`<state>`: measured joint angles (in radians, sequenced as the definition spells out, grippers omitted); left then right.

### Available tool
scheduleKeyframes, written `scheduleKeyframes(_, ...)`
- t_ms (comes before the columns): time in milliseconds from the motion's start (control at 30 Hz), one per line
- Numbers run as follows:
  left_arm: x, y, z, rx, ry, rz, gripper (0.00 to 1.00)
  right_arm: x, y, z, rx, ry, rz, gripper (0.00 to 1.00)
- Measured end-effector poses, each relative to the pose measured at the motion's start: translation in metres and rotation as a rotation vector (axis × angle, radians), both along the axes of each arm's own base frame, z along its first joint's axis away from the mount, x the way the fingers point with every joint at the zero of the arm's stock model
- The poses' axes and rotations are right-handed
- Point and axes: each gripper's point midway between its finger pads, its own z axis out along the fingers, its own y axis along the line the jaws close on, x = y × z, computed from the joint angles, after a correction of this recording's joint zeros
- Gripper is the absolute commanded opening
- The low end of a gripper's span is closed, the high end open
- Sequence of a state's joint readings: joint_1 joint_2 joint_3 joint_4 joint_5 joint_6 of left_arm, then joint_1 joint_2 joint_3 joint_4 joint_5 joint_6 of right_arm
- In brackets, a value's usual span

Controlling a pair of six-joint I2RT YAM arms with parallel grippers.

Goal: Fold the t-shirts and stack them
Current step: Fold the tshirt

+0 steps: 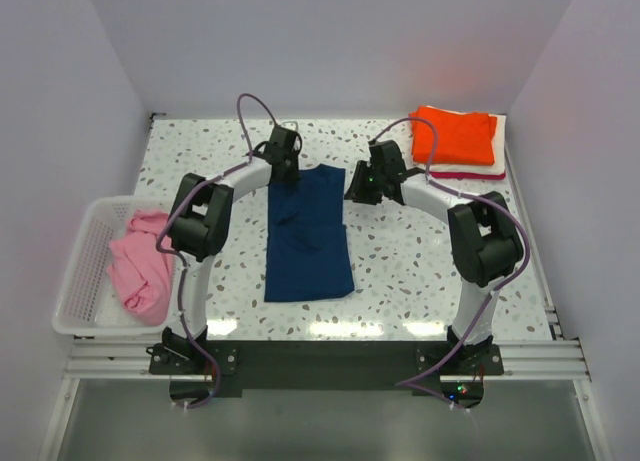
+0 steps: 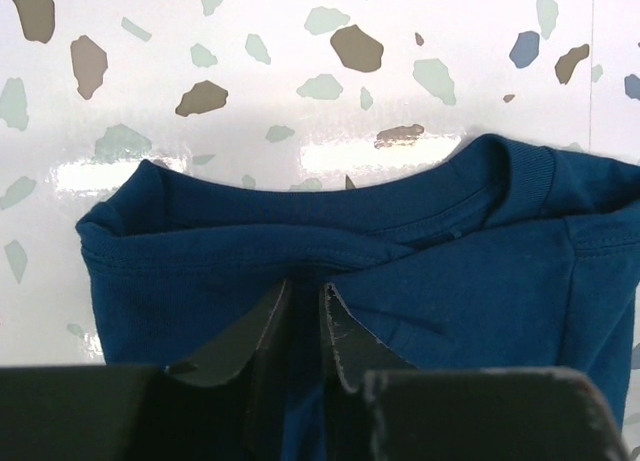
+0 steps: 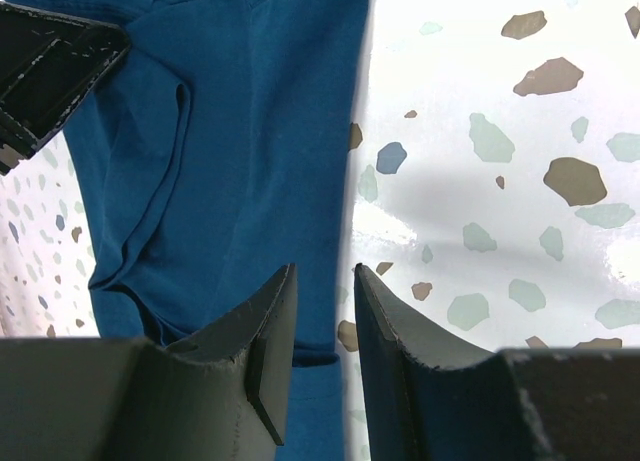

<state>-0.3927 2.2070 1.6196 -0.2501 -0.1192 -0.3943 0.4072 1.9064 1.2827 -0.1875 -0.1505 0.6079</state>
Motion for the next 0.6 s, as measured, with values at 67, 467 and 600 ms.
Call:
scheduleKeyframes(67, 0.000, -0.001, 0.001, -0.010, 0.000, 0.003, 0.15, 0.000, 0.000, 0.000, 0.000, 0.000, 0.000, 0.33)
scheduleKeyframes(467, 0.002, -0.005, 0.023, -0.046, -0.043, -0.003, 0.00, 0.000, -0.001, 0.000, 0.001, 0.000, -0.001, 0.33)
scheduleKeyframes(600, -0.006, 0.000, 0.037, -0.055, -0.070, 0.015, 0.00, 0.000, -0.001, 0.000, 0.001, 0.000, 0.000, 0.33)
